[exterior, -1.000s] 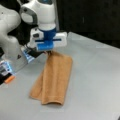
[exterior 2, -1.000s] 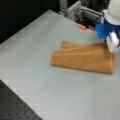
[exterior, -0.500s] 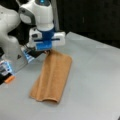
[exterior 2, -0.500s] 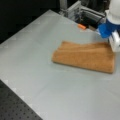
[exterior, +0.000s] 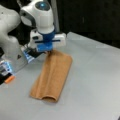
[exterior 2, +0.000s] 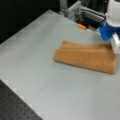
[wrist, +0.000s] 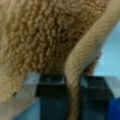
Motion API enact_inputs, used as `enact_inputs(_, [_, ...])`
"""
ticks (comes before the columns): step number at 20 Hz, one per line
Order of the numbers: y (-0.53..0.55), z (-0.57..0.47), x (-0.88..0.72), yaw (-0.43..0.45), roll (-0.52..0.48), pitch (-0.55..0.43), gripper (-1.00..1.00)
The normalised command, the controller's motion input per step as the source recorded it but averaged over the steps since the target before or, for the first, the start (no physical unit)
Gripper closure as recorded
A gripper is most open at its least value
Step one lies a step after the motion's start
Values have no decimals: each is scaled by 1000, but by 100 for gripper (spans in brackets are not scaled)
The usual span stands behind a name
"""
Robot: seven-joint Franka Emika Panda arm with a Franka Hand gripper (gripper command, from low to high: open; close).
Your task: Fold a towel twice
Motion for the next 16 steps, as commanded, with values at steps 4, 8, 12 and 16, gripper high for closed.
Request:
enact_inputs(4, [-61,-125,-3,13,148,-152,-100])
enact_inputs(8, [-83,-144,-65,11,162,-166,-100])
enact_inputs(12, [-82,-96,-135,24,143,-114,-100])
enact_inputs(16, [-48,74,-154,129,112,-84,-100])
